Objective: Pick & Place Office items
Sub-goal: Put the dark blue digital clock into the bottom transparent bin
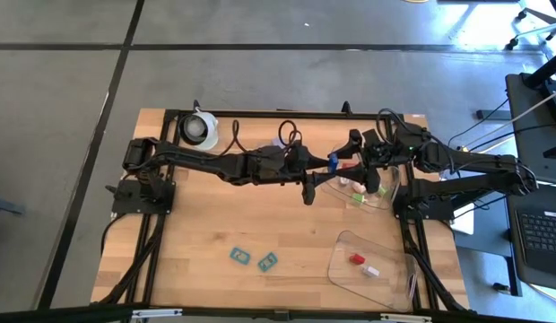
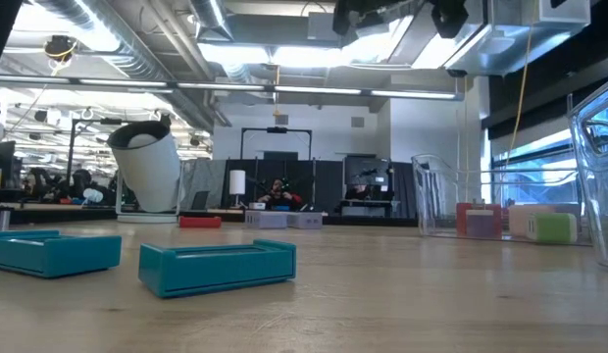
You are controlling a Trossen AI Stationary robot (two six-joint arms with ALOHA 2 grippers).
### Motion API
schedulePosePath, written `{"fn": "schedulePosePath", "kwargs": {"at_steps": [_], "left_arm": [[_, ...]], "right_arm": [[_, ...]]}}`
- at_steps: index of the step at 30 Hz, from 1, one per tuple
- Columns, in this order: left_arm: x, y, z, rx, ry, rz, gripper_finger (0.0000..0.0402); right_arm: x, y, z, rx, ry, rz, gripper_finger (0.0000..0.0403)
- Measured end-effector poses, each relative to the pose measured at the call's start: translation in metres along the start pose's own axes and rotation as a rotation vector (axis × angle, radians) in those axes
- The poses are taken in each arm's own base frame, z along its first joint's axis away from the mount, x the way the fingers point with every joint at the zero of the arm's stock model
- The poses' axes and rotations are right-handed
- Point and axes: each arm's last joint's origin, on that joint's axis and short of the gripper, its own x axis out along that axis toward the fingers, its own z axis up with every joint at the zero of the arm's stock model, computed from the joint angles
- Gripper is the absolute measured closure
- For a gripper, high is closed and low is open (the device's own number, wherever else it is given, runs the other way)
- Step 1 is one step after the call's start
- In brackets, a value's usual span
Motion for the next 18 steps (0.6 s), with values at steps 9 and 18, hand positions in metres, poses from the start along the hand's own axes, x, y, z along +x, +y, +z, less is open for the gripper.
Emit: {"fn": "schedulePosePath", "kwargs": {"at_steps": [9, 18], "left_arm": [[0.0, 0.0, 0.0, 0.007, -0.001, 0.0, 0.0243], [0.0, 0.0, 0.001, 0.008, -0.001, 0.0, 0.0244]], "right_arm": [[0.0, 0.001, 0.004, -0.012, -0.036, 0.013, 0.0148], [0.014, -0.005, -0.002, 0.021, -0.007, 0.002, 0.0192]]}}
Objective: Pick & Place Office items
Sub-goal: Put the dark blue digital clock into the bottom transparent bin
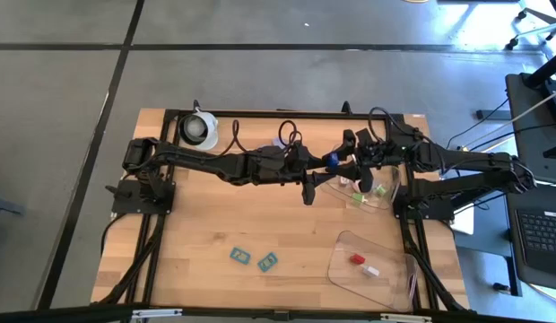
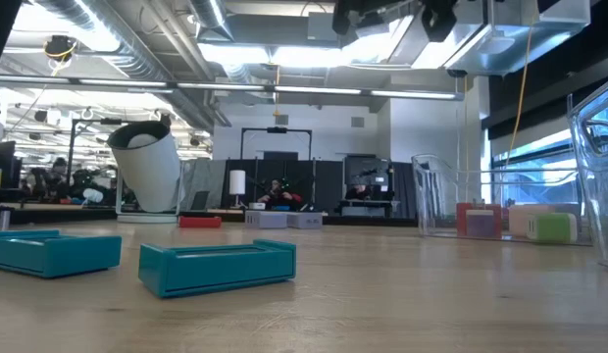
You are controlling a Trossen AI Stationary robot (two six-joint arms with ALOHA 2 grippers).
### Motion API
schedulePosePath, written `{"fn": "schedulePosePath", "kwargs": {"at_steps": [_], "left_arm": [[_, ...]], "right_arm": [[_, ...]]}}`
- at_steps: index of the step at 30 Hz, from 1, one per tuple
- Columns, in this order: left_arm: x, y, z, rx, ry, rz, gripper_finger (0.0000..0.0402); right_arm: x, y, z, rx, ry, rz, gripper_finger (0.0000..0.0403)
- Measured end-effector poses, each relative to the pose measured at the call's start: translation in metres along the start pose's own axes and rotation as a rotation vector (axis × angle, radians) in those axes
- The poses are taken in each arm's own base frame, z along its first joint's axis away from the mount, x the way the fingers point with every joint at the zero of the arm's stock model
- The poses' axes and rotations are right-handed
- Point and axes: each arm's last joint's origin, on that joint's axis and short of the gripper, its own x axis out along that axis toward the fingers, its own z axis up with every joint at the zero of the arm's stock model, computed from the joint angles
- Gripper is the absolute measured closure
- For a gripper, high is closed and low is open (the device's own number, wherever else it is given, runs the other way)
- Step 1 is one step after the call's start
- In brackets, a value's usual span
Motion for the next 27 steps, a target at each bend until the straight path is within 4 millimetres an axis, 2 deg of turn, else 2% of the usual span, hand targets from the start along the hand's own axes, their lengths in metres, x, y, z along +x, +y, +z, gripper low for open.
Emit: {"fn": "schedulePosePath", "kwargs": {"at_steps": [7, 13, 22, 27], "left_arm": [[0.0, 0.0, 0.0002, 0.0, -0.002, 0.001, 0.0244], [-0.0001, -0.0001, 0.0007, -0.004, -0.004, 0.001, 0.0238], [-0.0003, 0.0001, 0.0009, -0.048, -0.01, 0.018, 0.0234], [-0.0006, -0.0008, 0.0006, -0.073, -0.016, 0.038, 0.0206]], "right_arm": [[0.0027, -0.0006, 0.0006, -0.002, -0.011, 0.005, 0.02], [0.0026, -0.0003, 0.0014, -0.014, -0.019, 0.008, 0.0247], [0.0026, -0.0003, 0.0012, 0.001, -0.016, 0.011, 0.0248], [0.0026, -0.0007, 0.0, 0.004, -0.004, 0.009, 0.0248]]}}
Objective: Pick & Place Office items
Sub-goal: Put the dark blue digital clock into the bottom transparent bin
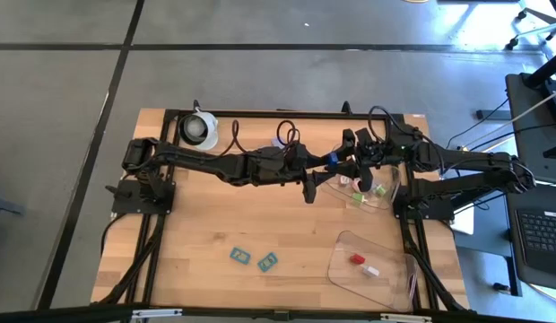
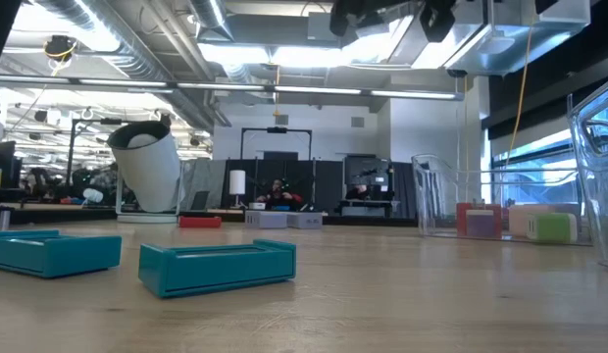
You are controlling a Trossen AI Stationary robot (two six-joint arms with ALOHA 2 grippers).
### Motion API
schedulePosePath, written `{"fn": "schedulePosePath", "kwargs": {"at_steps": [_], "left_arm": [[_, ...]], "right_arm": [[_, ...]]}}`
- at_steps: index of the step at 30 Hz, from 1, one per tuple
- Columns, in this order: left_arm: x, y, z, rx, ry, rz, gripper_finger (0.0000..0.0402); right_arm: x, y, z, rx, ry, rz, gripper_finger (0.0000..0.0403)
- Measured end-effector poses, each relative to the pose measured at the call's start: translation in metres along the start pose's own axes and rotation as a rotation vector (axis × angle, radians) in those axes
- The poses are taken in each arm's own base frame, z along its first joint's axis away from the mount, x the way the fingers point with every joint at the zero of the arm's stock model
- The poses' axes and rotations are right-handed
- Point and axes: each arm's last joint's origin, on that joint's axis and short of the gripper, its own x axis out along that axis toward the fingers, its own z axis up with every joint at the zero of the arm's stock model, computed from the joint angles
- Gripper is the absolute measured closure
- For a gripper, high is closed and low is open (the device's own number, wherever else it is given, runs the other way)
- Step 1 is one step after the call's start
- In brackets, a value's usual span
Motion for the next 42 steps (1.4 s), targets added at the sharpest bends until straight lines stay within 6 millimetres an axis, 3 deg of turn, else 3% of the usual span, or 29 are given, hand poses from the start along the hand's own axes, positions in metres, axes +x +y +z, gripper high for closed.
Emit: {"fn": "schedulePosePath", "kwargs": {"at_steps": [11, 18, 23, 31, 42], "left_arm": [[-0.001, -0.001, -0.002, -0.059, -0.005, 0.055, 0.0126], [-0.001, 0.003, -0.005, -0.075, 0.041, 0.06, 0.0124], [-0.001, 0.002, -0.008, -0.088, 0.076, 0.036, 0.0126], [-0.003, 0.007, -0.02, -0.148, 0.2, 0.103, 0.0126], [-0.011, 0.008, -0.041, -0.233, 0.406, 0.167, 0.0126]], "right_arm": [[-0.012, 0.001, -0.005, 0.002, 0.068, -0.039, 0.0248], [-0.037, 0.003, -0.017, 0.052, 0.188, -0.171, 0.0248], [-0.051, 0.008, -0.032, 0.215, 0.325, -0.207, 0.0248], [-0.062, 0.03, -0.059, 0.52, 0.617, -0.166, 0.0247], [-0.047, 0.073, -0.094, 0.527, 0.926, -0.063, 0.0246]]}}
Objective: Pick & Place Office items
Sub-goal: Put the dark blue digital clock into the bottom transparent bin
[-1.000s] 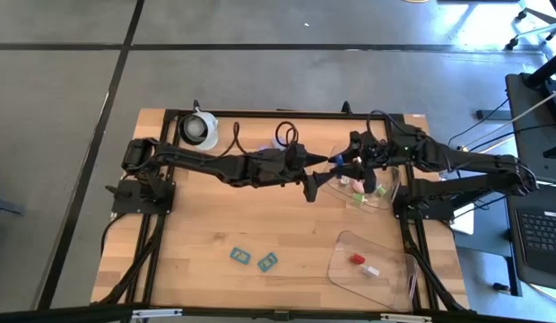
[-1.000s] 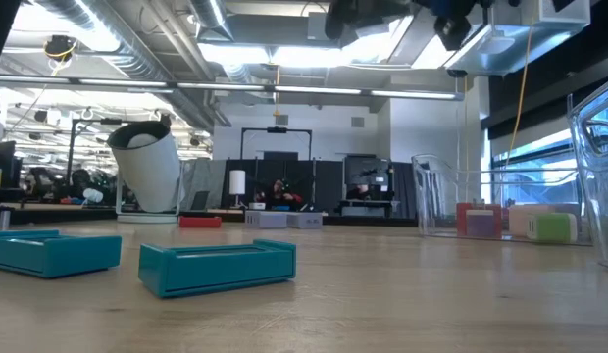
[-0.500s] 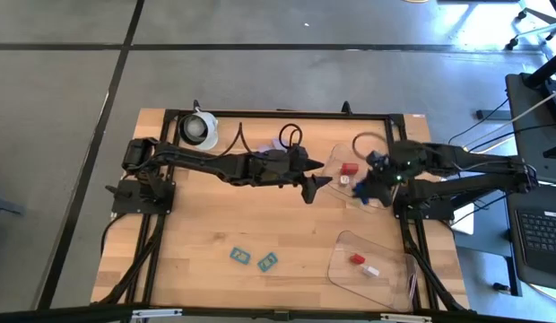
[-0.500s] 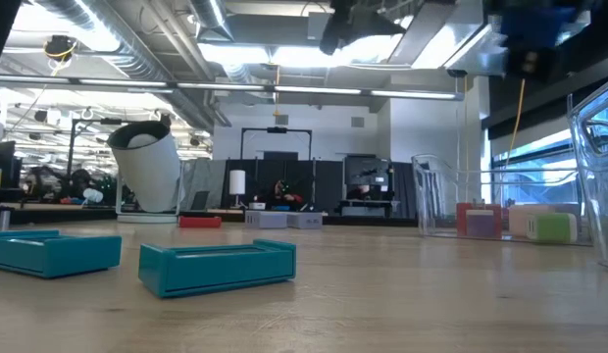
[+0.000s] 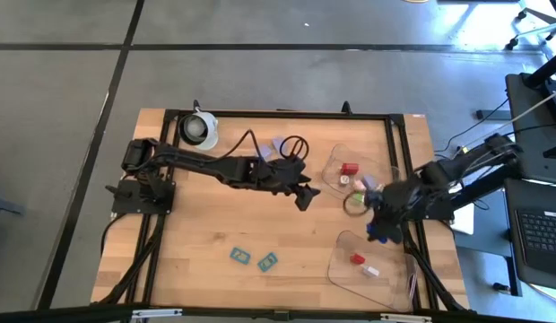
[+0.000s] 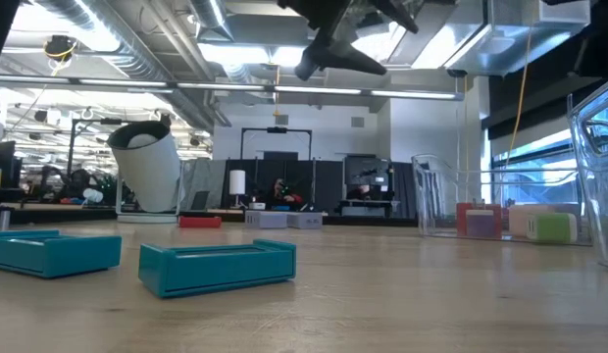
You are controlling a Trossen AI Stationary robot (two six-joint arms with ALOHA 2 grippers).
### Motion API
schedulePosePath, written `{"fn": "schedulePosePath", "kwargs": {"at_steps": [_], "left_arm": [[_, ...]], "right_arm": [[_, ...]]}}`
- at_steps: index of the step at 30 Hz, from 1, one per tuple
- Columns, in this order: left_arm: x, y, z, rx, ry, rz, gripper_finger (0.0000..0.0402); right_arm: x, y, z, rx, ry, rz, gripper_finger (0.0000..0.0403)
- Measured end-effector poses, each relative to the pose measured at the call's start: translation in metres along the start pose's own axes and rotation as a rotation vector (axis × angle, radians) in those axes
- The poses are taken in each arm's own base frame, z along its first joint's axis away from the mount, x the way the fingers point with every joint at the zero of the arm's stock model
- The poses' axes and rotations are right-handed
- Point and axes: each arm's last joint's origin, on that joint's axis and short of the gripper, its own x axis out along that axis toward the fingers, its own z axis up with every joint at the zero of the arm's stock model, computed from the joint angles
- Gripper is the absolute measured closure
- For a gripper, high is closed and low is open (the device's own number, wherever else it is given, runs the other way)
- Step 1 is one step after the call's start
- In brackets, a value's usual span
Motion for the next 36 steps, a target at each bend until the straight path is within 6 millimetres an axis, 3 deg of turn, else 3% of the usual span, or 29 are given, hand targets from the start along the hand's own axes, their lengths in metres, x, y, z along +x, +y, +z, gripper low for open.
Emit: {"fn": "schedulePosePath", "kwargs": {"at_steps": [11, 17, 36], "left_arm": [[-0.006, -0.015, -0.021, 0.044, 0.069, 0.003, 0.0126], [-0.01, -0.025, -0.03, 0.065, 0.045, 0.022, 0.0126], [-0.015, -0.034, -0.041, 0.038, 0.043, 0.037, 0.0126]], "right_arm": [[0.06, 0.017, -0.031, -0.162, 0.343, -0.088, 0.0245], [0.088, 0.025, -0.036, -0.275, 0.339, -0.085, 0.0245], [0.111, 0.017, -0.034, -0.528, 0.234, -0.251, 0.0235]]}}
